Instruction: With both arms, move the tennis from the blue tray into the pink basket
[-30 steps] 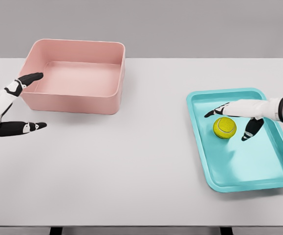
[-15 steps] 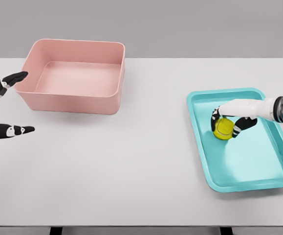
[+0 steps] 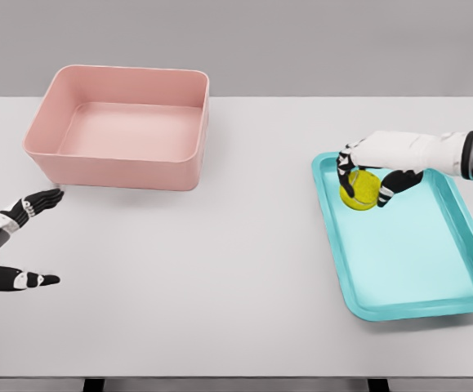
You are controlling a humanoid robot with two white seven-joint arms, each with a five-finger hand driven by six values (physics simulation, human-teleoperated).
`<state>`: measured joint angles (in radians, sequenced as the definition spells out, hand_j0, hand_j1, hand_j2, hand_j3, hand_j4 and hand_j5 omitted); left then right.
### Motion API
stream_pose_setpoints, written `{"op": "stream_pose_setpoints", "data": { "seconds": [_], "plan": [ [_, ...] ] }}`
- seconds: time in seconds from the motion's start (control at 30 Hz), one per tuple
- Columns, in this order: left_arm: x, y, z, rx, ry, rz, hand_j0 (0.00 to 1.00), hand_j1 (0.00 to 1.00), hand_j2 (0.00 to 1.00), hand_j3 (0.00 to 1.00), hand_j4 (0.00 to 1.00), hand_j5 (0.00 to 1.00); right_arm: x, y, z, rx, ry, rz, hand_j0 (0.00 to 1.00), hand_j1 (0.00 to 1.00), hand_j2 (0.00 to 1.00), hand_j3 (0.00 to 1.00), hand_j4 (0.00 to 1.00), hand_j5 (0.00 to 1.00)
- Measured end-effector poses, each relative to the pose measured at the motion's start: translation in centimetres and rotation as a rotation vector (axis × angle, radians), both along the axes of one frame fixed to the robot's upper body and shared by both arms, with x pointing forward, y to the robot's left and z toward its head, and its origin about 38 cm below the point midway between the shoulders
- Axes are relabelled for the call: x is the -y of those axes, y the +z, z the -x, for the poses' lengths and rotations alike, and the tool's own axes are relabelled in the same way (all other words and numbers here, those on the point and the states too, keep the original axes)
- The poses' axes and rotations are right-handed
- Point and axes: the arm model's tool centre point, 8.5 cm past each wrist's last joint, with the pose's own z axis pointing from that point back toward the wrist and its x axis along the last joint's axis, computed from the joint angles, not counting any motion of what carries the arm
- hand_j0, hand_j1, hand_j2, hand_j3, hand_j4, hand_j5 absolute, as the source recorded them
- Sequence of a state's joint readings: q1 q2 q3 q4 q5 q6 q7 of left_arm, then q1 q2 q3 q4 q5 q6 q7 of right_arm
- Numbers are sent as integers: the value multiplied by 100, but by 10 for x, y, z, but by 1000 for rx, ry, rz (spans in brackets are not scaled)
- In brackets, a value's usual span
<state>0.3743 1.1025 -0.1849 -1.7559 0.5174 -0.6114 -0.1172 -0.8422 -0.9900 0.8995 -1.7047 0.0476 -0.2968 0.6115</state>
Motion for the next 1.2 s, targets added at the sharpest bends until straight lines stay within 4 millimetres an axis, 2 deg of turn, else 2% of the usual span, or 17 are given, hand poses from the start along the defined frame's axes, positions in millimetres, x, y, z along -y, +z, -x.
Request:
{"op": "stream_pose_setpoints", "data": {
  "seconds": [0.07,0.2,0.3,0.37,0.47,0.5,0.53,0.57,0.6,0.7,0.87,0.93,0.97,1.03,1.07,1.17,1.2],
  "plan": [
    [-1,2,-1,0,1,-4,100,100,100,100,100,100,-29,0,5,12,98,-48,25,25,25,25,25,25],
    [-4,3,-2,2,6,-7,100,100,100,100,100,100,-108,-9,14,5,285,-159,25,25,25,25,25,25],
    [-4,3,-2,3,6,-10,100,100,100,100,100,100,-164,-28,17,-15,367,-198,26,26,26,26,26,26],
    [-5,2,-2,2,7,-13,100,100,100,100,100,100,-190,-42,18,-28,394,-193,27,27,27,27,27,27],
    [-5,2,-2,1,7,-17,100,100,100,100,100,100,-213,-55,17,-39,408,-181,41,41,41,41,41,41],
    [-5,2,-2,1,7,-17,100,100,100,100,100,100,-218,-57,18,-40,411,-178,52,52,52,52,52,52],
    [-5,2,-2,0,6,-18,100,100,100,100,100,100,-221,-58,17,-34,414,-172,56,56,56,56,56,56],
    [-5,1,-1,-2,5,-18,100,100,100,100,100,100,-224,-59,18,-32,415,-167,70,70,70,70,70,70],
    [-5,1,-1,-2,5,-18,100,100,100,100,100,100,-226,-60,18,-27,418,-162,100,100,100,100,100,100],
    [-5,1,-1,-3,4,-18,100,100,100,100,100,100,-229,-60,19,-20,423,-157,100,100,100,100,100,100],
    [-6,-2,1,-11,5,-18,100,100,100,100,100,100,-227,-53,19,3,430,-167,100,100,100,100,100,100],
    [-5,-2,1,-12,4,-19,100,100,100,100,100,100,-218,-30,20,57,435,-217,100,100,100,100,100,100],
    [-4,-3,2,-14,0,-25,100,100,100,100,100,100,-205,-19,23,76,441,-256,100,100,100,100,100,100],
    [-3,-6,4,-17,-11,-40,100,100,100,100,100,100,-167,6,25,93,465,-352,100,100,100,100,100,100],
    [-2,-6,4,-16,-15,-45,100,100,100,100,100,100,-140,2,29,62,441,-395,100,100,100,100,100,100],
    [3,-6,2,-2,-24,-42,100,100,100,100,100,100,-51,-34,47,-46,252,-487,100,100,100,100,100,100],
    [6,-6,1,12,-27,-36,100,100,100,100,100,100,-23,-39,53,-46,181,-508,100,100,100,100,100,100]
  ]
}}
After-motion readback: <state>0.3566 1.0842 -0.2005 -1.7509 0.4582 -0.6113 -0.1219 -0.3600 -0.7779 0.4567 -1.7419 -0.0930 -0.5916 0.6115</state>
